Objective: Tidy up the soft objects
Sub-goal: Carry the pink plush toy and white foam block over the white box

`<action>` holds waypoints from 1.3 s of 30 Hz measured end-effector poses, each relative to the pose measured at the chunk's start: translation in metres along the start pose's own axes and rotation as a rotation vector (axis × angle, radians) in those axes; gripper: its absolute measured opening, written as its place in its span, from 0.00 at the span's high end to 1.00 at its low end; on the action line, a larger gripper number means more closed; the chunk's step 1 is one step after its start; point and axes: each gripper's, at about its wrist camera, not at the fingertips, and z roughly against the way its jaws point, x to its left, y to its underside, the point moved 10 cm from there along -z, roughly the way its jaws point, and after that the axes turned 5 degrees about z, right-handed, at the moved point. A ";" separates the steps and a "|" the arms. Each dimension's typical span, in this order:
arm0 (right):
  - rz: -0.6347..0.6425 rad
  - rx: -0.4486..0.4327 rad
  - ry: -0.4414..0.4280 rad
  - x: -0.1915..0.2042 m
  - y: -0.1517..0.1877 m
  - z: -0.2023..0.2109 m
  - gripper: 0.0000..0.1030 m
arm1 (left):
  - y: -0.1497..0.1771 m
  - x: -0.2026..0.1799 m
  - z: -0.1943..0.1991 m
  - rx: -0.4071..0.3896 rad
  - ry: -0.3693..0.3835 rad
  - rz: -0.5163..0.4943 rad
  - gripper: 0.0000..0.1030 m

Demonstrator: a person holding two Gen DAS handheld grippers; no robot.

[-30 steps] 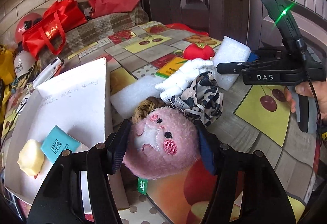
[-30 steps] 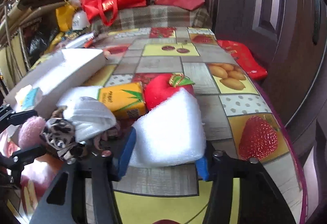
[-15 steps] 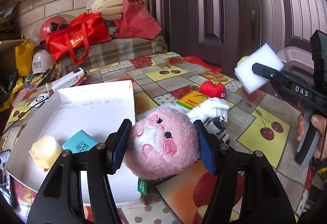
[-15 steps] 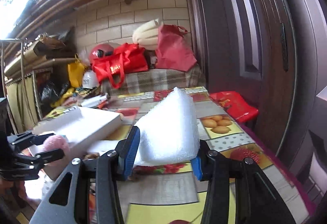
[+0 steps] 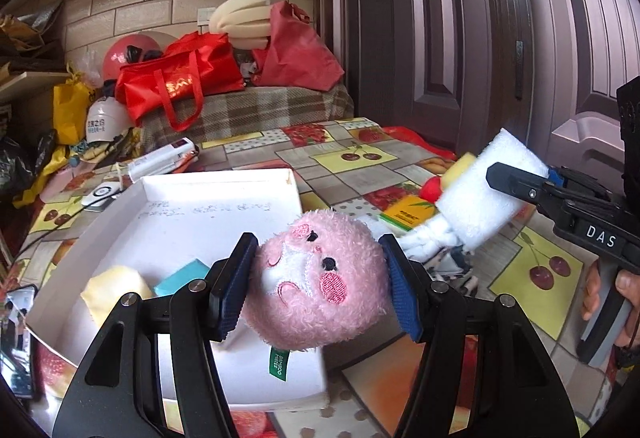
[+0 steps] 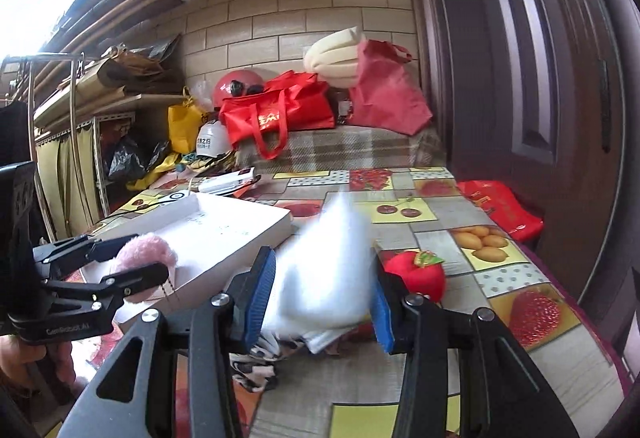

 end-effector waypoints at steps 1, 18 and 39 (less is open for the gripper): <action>-0.002 0.005 -0.003 0.002 0.000 -0.002 0.57 | -0.001 0.003 0.001 -0.008 -0.012 -0.002 0.40; -0.083 0.123 -0.062 0.003 0.018 -0.028 0.68 | -0.004 0.064 0.008 -0.042 -0.122 0.071 0.40; 0.024 0.013 -0.100 0.048 0.000 -0.020 0.82 | -0.006 0.071 0.017 -0.085 -0.182 0.082 0.39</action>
